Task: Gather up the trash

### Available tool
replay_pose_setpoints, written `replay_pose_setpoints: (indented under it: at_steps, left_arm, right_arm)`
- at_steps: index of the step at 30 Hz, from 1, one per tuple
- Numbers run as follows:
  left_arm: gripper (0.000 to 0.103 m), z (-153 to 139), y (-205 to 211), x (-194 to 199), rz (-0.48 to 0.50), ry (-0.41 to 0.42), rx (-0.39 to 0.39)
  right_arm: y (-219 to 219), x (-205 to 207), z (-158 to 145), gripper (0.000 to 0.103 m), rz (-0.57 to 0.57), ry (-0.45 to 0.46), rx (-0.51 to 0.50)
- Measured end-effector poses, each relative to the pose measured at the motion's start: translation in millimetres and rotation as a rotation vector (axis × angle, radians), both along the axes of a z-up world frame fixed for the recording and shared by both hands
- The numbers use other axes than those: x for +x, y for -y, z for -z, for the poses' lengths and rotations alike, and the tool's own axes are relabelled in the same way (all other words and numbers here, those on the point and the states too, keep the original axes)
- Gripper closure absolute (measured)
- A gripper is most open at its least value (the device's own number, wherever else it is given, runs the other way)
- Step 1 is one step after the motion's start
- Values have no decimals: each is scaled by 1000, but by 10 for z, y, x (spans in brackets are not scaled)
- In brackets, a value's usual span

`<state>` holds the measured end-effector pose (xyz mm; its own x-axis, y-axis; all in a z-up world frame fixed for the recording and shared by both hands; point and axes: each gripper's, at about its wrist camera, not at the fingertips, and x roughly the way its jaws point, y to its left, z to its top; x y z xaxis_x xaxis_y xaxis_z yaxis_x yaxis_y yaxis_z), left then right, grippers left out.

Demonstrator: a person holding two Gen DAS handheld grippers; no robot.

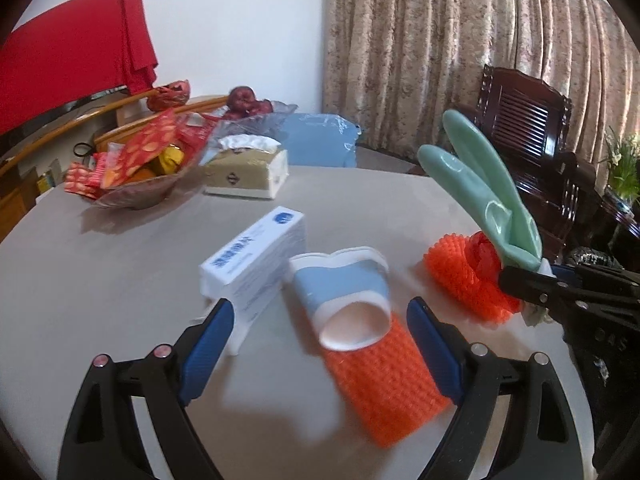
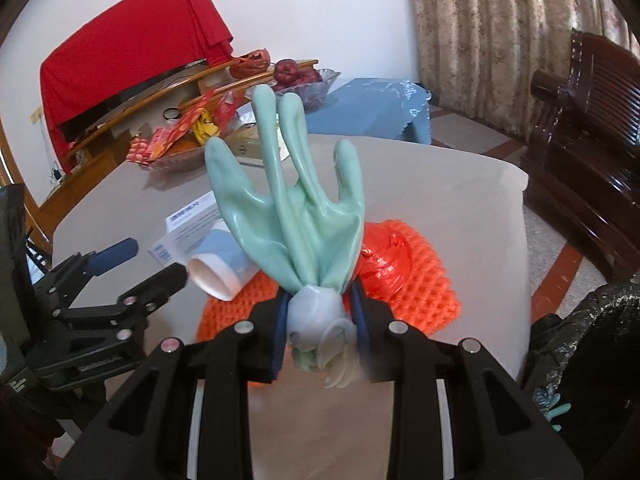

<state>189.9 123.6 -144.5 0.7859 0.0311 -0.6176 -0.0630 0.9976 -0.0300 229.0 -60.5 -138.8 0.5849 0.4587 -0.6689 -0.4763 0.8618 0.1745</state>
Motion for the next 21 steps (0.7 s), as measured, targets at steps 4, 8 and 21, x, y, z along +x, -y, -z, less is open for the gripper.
replay_pose_setpoints:
  at_steps: [4,8,21]
  left_arm:
    - [16,113,58,217,-3,-32,-8]
    - [17,225,54,395,-22,-74,-22]
    - [49,113,-21,209,-9,-51,-78]
  right_arm:
    - [42,28,36,76,8,-8,-3]
    - [63,20,32,76,-11,-22,41]
    - [28,-200,16,75,-38,-12,22]
